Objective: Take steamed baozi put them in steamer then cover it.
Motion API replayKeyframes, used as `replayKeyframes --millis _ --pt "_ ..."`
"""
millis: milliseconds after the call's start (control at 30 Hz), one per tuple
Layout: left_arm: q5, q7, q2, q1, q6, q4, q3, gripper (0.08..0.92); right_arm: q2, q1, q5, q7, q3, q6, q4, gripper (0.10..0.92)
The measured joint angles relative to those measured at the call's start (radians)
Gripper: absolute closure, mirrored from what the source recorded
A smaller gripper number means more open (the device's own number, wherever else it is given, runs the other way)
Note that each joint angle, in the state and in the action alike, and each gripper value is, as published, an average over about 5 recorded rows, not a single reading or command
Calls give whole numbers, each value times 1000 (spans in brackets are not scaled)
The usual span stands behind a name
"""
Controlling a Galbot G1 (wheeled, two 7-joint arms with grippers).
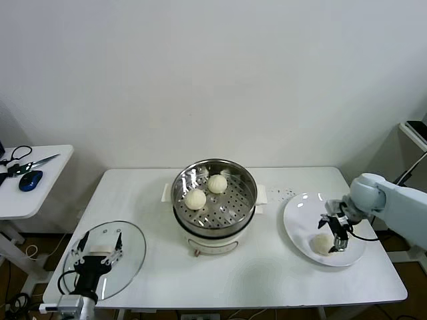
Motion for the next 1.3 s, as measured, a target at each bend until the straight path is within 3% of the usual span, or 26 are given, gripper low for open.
replayKeyframes --millis 300,567,800,1300 --pt "0 0 3 1 -1 6 -1 177 21 -40 -25 -2 29 5 -31 213" --pt "3 0 3 3 -2 7 -1 177 29 -44 -26 -5 30 14 -40 317" --pt "3 0 3 5 -2 6 -1 177 31 7 -12 -8 -5 47 -44 344" --pt "13 2 4 14 0 -3 9 177 190 527 26 -45 -336 385 -23 356"
